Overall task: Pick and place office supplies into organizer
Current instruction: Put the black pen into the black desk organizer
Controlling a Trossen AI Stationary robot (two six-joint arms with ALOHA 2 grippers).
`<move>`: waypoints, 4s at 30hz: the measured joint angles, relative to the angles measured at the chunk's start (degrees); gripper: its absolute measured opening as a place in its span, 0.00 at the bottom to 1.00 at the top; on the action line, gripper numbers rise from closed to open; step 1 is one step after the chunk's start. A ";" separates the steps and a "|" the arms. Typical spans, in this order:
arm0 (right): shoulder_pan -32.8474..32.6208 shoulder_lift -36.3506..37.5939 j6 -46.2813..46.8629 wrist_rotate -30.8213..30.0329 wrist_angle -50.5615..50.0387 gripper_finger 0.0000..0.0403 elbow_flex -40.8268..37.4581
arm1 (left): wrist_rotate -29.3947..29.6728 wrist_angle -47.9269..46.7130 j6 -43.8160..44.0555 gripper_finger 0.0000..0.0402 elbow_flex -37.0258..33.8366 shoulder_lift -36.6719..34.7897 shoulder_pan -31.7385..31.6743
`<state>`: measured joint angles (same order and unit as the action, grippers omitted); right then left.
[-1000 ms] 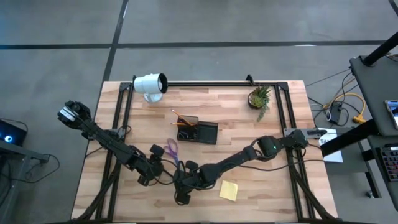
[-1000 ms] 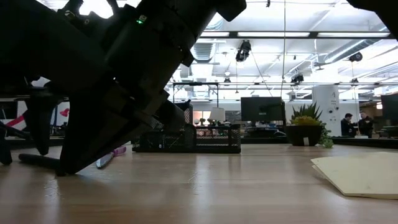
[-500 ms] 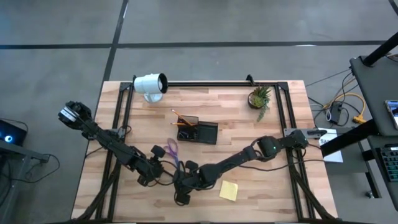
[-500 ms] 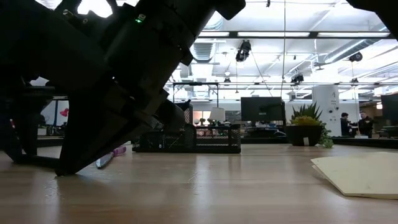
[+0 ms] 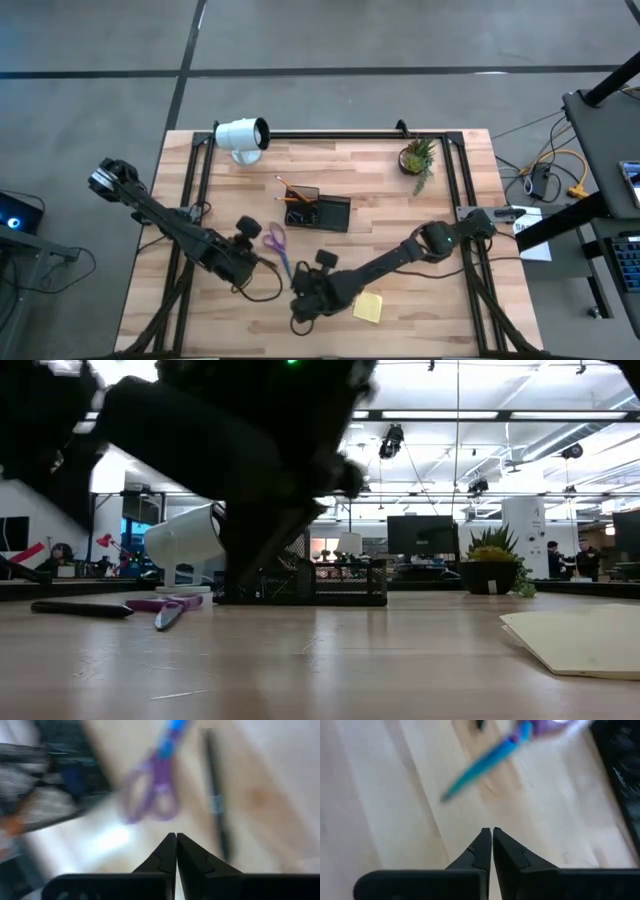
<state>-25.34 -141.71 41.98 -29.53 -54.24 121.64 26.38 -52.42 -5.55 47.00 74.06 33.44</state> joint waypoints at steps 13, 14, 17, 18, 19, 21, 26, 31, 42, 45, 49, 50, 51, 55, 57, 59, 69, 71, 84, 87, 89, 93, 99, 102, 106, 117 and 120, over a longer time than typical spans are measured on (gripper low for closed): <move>-2.20 1.49 4.63 5.87 5.13 0.02 -0.16 | -9.21 -5.17 4.63 0.00 2.95 -4.39 -9.82; -1.49 1.49 3.43 6.22 6.97 0.02 -0.22 | -9.72 -3.38 6.78 0.00 1.43 -5.78 -9.90; 1.54 1.32 0.57 7.17 9.28 0.02 -0.53 | -12.15 1.13 14.64 0.00 -4.05 -10.52 -10.36; 2.70 1.24 -0.77 8.83 10.41 0.02 -0.61 | -12.68 2.32 17.74 0.00 -6.08 -12.29 -10.44; 3.81 1.19 -2.56 10.73 11.87 0.02 -0.76 | -12.87 3.31 20.53 0.00 -8.11 -14.35 -10.47; 5.98 1.14 -6.52 15.65 15.83 0.02 -0.83 | -12.91 4.80 24.41 0.00 -10.86 -17.73 -10.58; 10.66 1.14 -9.93 26.82 20.96 0.02 -0.81 | -13.35 8.23 26.05 0.00 -14.19 -22.10 -10.57; 12.84 0.84 -13.31 26.39 22.09 0.05 -0.81 | -13.85 8.85 26.21 0.02 -14.24 -18.37 -10.89; 14.42 -0.56 -15.70 26.39 22.74 0.26 -1.05 | -10.89 10.67 27.68 0.25 -14.37 -3.16 -10.94; 14.26 -1.19 -15.65 26.61 23.08 0.26 -1.05 | -12.53 12.09 27.29 0.26 -14.50 -1.80 -10.96; 14.42 -1.39 -15.68 26.52 22.89 0.26 -1.05 | -14.63 15.47 27.40 0.26 -14.51 -0.83 -10.85; 14.40 -1.39 -15.89 26.39 22.89 0.26 -1.05 | -14.67 16.49 27.44 0.26 -14.51 -0.67 -10.85; 14.34 -1.39 -16.24 26.38 22.89 0.25 -1.05 | -14.70 17.44 27.42 0.26 -14.51 -0.47 -10.85; 14.15 -1.39 -16.72 26.58 22.15 0.24 -1.05 | -14.76 21.82 27.28 0.23 -14.51 1.28 -10.87; 14.10 -1.38 -16.81 26.53 20.80 0.23 -1.01 | -14.78 23.48 27.24 0.20 -14.44 2.27 -10.86; 13.89 -1.39 -18.01 26.35 19.66 0.23 -1.00 | -14.81 24.24 27.22 0.16 -14.35 3.18 -10.85; 12.81 -1.28 -19.89 26.11 19.63 0.21 -0.67 | -14.56 29.39 24.81 0.02 -14.59 4.12 -10.87; 12.64 -1.28 -20.58 26.09 19.65 0.20 -0.14 | -14.55 30.03 24.25 0.00 -14.66 4.16 -10.87; 10.92 -0.90 -25.12 20.01 9.77 0.18 7.19 | -14.55 36.76 20.19 0.00 -14.99 5.28 -10.90; 10.43 -0.87 -25.09 19.76 9.33 0.18 7.63 | -14.51 36.64 19.87 0.00 -14.91 3.08 -10.87; 9.97 -0.72 -24.98 19.47 9.10 0.19 7.63 | -14.50 33.29 19.63 0.00 -14.70 1.06 -10.87; 9.48 -0.30 -24.20 19.07 8.95 0.19 7.65 | -16.28 23.20 19.63 0.00 -13.31 -4.81 -10.57; 9.35 -0.32 -26.14 19.05 9.24 0.21 7.52 | -22.94 16.84 19.01 0.12 -13.72 -9.57 -10.37; 9.29 -0.32 -27.49 19.08 9.47 0.24 7.52 | -22.87 17.02 19.47 0.23 -13.83 -9.96 -10.11; 9.37 -0.32 -29.09 19.05 9.47 0.27 7.52 | -22.83 17.34 17.98 0.34 -14.79 -8.94 -10.11; 9.10 -0.39 -29.62 18.89 9.48 0.28 7.48 | -22.76 18.37 17.12 0.27 -15.43 -0.97 -10.11; 8.42 -0.36 -29.60 18.85 9.27 0.27 7.48 | -23.04 19.09 17.03 0.20 -15.13 0.89 -10.09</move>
<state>-16.92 -142.08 12.38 -10.68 -44.97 129.12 3.34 -33.33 11.48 31.87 74.94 23.35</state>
